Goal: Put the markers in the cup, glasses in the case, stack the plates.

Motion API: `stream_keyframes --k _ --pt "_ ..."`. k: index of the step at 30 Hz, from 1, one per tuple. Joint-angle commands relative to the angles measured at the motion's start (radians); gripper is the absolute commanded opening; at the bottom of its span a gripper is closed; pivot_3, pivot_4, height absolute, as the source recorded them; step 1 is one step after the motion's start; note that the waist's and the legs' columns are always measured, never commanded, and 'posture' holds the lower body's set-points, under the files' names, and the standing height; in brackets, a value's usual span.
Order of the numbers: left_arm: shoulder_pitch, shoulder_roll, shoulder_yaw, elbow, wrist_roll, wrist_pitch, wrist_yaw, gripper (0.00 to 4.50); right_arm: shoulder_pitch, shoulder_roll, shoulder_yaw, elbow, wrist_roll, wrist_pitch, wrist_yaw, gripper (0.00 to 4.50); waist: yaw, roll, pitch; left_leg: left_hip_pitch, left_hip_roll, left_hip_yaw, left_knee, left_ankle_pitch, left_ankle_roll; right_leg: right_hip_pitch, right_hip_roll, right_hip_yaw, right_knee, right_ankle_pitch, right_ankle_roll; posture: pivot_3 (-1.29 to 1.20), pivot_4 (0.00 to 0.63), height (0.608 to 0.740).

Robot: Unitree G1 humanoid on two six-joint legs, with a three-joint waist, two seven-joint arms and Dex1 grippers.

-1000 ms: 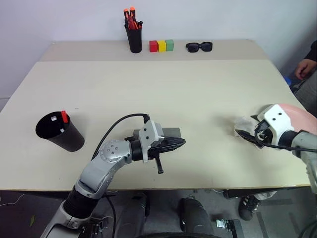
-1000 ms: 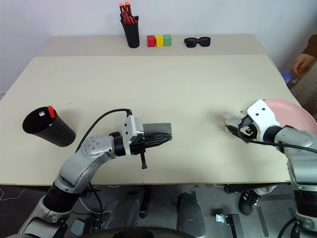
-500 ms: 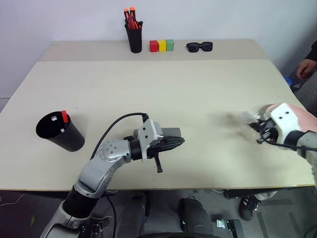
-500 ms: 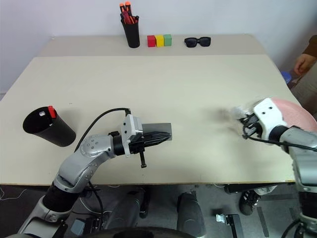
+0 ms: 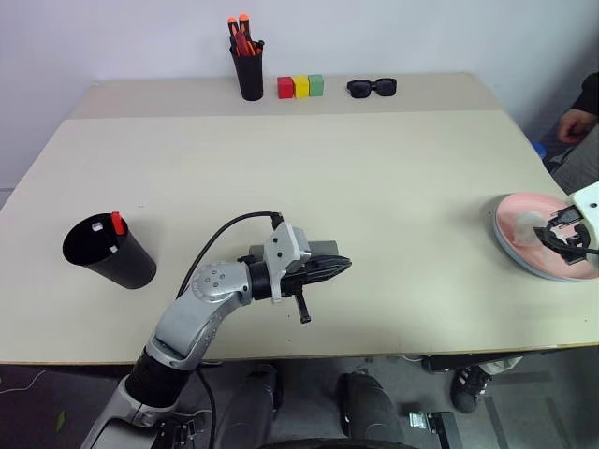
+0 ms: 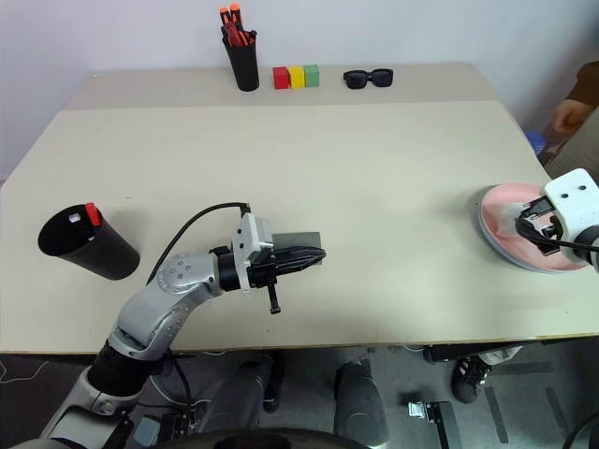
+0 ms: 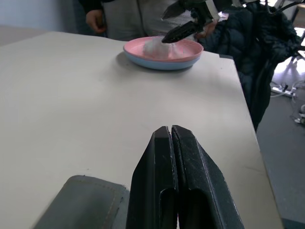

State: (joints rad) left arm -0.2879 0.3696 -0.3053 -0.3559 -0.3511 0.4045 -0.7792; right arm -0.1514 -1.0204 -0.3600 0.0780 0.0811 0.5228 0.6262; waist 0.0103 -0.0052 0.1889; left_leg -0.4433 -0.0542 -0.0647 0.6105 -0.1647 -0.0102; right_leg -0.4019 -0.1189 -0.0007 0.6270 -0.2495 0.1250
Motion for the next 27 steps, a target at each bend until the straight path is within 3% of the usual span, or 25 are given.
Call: stream_keyframes --k 1,8,14,27 --pt "0.028 -0.023 0.070 -0.017 0.047 -0.032 0.113 0.00 -0.033 0.021 -0.007 -0.089 0.053 -0.093 0.053 4.12 -0.001 0.000 0.000 0.000 0.000 0.000 0.000 0.000 0.000 0.000 0.000 0.000 0.000 0.000 0.000 0.00 0.150 0.740" --pt "0.057 -0.104 0.262 0.027 0.218 -0.063 0.480 0.00 -0.100 0.179 0.026 -0.298 0.329 -0.017 0.182 4.12 0.002 -0.002 0.001 0.000 0.000 -0.005 0.000 0.000 0.000 0.000 0.001 0.000 0.001 0.000 0.001 0.00 0.150 0.740" --pt "0.092 -0.077 0.309 0.014 0.270 -0.049 0.536 0.00 -0.165 0.222 0.139 -0.222 0.314 -0.045 0.218 4.12 0.007 -0.002 0.001 0.000 -0.002 -0.007 0.001 0.000 0.000 0.002 0.000 -0.001 -0.002 0.000 0.002 0.00 0.150 0.740" --pt "0.149 -0.059 0.366 -0.106 0.246 0.055 0.550 0.00 -0.285 0.287 0.265 -0.118 0.252 -0.111 0.218 4.12 0.001 -0.002 0.001 0.000 -0.001 -0.007 -0.001 0.000 0.000 0.001 0.000 -0.001 -0.001 0.000 0.002 0.00 0.150 0.740"
